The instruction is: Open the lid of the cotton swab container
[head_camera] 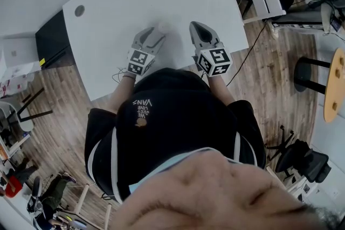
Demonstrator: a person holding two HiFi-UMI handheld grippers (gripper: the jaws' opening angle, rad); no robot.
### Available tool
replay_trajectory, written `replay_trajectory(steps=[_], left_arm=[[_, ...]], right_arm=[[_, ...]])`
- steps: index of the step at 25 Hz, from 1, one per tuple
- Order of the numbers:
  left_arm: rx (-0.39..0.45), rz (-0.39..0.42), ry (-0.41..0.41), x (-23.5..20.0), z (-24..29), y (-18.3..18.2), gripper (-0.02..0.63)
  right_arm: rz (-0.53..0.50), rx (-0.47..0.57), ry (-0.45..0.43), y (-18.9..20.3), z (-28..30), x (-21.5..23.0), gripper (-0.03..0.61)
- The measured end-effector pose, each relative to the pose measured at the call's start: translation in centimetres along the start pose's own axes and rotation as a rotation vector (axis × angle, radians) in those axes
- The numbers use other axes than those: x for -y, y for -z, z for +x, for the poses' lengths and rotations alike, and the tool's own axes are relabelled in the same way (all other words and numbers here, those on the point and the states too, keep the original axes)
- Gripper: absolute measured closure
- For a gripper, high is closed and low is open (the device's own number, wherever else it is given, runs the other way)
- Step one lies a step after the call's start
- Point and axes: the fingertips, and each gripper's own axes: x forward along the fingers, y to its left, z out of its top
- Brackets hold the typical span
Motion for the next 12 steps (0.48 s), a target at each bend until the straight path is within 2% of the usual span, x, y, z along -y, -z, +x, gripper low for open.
replay_trajectory(steps=[5, 12], left_arm=[[-0.022, 0.013, -0.009, 0.2, 0.6, 0.8, 0.362], [-0.051, 0.048, -0.007, 0.6, 2.4, 1.4, 0.351]], right_arm=[[0.001, -0.003, 0.009, 0.2, -0.5, 0.2, 0.565], [0.003, -0.008, 0.028, 0.4, -1.2, 1.0, 0.565]])
